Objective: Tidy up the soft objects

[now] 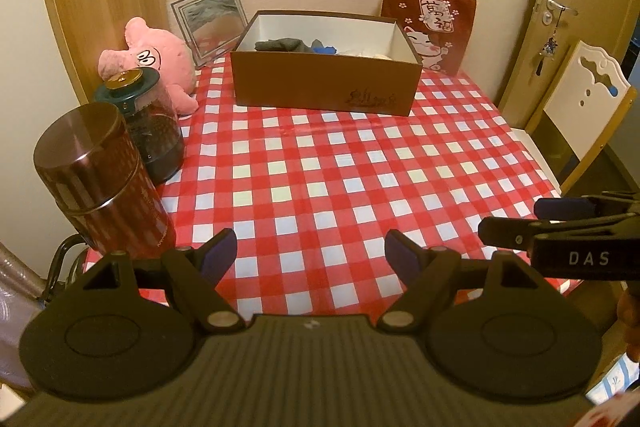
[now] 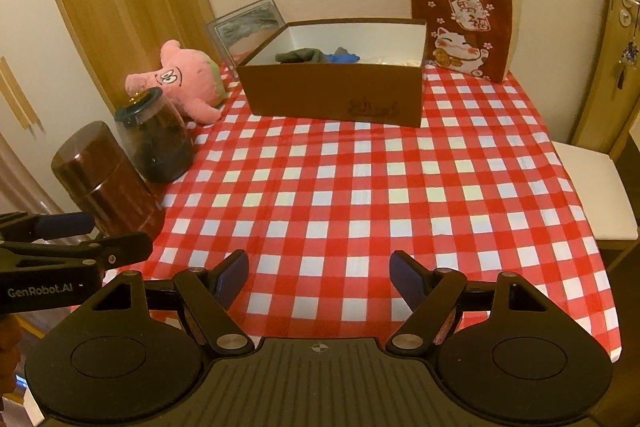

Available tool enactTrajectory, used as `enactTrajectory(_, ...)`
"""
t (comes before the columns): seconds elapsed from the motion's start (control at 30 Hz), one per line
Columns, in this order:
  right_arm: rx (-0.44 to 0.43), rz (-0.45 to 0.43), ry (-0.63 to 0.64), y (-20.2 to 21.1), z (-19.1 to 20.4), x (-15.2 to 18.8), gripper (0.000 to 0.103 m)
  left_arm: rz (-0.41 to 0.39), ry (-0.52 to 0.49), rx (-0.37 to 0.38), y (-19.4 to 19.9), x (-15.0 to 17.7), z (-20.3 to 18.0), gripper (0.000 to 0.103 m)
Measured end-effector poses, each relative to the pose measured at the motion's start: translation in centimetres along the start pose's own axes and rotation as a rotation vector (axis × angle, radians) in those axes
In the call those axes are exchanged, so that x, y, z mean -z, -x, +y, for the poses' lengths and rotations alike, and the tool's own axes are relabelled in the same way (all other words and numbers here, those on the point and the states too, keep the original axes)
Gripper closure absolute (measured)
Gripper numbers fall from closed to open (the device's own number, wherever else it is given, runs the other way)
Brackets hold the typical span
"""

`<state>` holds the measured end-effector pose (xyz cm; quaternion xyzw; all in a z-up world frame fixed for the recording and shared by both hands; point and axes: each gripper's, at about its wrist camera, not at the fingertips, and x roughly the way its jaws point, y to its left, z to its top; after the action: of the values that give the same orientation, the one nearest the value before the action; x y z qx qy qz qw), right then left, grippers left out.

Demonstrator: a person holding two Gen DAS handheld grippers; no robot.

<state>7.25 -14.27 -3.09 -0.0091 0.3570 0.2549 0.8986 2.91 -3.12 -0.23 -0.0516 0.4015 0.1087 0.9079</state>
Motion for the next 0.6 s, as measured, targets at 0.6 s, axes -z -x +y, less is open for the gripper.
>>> enactTrajectory(0.6, 0.001, 0.003, 0.006, -0.28, 0.04, 0.01, 0.026, -0.002, 0.004, 0.006, 0.13, -0.03, 0.09, 0.023)
